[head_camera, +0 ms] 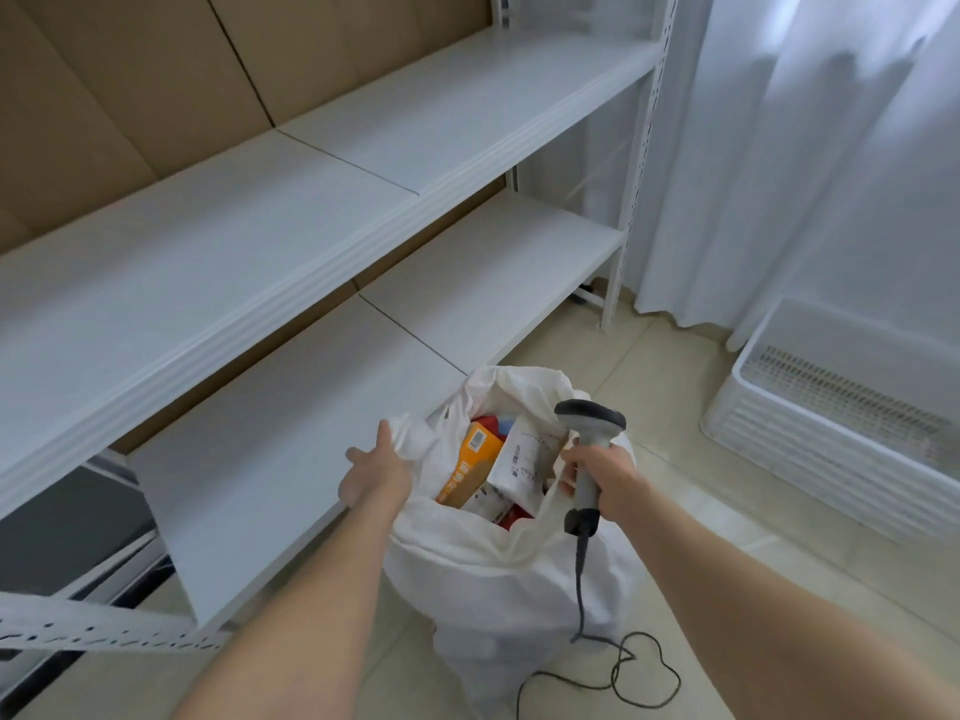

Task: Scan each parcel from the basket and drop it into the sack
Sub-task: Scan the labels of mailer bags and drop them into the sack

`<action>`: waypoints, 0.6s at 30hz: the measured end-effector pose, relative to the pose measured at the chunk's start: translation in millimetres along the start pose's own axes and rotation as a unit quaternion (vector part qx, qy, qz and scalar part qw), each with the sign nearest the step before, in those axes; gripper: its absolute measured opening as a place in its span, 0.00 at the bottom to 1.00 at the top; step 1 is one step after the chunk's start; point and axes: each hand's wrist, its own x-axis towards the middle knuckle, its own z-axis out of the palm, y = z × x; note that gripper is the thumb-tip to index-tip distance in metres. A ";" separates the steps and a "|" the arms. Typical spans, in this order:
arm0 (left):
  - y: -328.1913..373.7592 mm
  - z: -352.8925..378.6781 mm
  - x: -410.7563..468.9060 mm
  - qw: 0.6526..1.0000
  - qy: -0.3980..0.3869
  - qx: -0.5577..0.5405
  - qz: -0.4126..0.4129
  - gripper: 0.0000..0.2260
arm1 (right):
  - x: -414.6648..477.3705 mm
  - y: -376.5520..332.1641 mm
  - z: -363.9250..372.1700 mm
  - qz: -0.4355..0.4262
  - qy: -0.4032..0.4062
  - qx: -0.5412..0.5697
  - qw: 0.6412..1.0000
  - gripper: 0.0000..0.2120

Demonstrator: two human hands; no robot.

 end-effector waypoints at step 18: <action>218.2 -27.7 120.5 0.991 -0.101 0.070 0.057 0.12 | 169.9 -170.6 -59.2 0.085 -0.008 -0.048 0.995 0.23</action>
